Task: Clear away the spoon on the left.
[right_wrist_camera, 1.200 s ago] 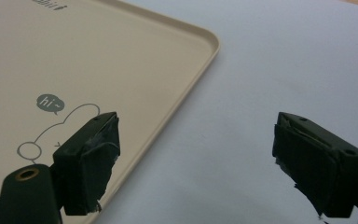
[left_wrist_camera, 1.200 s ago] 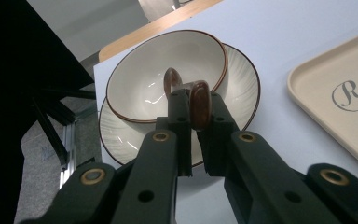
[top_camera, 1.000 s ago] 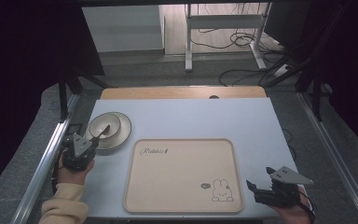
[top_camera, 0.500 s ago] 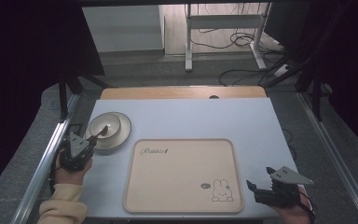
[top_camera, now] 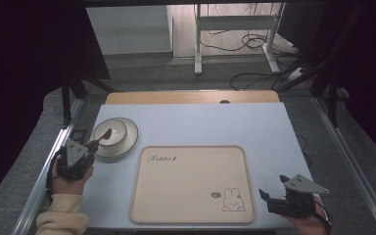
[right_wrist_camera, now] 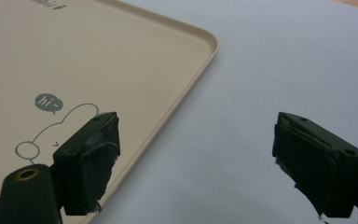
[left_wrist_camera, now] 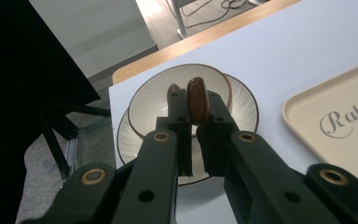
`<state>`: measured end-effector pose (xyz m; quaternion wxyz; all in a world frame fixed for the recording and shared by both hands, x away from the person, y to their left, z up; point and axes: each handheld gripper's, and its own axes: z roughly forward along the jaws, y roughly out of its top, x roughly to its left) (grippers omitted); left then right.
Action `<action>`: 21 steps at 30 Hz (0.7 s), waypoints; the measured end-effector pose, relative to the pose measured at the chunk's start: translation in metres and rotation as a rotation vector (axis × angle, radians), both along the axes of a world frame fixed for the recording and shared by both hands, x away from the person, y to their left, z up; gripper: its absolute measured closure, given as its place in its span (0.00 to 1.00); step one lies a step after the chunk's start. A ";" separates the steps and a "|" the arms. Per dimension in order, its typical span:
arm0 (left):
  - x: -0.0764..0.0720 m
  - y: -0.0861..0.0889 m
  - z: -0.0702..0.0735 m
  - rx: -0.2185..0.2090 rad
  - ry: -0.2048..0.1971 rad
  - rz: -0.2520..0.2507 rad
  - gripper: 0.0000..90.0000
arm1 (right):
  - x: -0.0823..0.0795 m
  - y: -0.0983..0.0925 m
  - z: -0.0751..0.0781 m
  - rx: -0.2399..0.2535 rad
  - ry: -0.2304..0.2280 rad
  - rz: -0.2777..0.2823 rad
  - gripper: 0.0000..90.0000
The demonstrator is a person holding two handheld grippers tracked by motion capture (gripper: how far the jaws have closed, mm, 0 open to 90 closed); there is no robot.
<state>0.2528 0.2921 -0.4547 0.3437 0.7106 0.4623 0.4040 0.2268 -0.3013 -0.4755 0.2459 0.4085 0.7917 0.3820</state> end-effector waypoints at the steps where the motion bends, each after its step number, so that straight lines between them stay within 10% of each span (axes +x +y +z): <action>1: 0.000 0.000 0.000 0.000 0.000 0.000 0.95 | 0.000 0.000 0.000 0.000 0.000 0.000 0.17; 21: -0.010 -0.009 0.014 -0.014 -0.028 -0.058 0.95 | 0.000 0.000 0.000 -0.001 0.000 0.001 0.17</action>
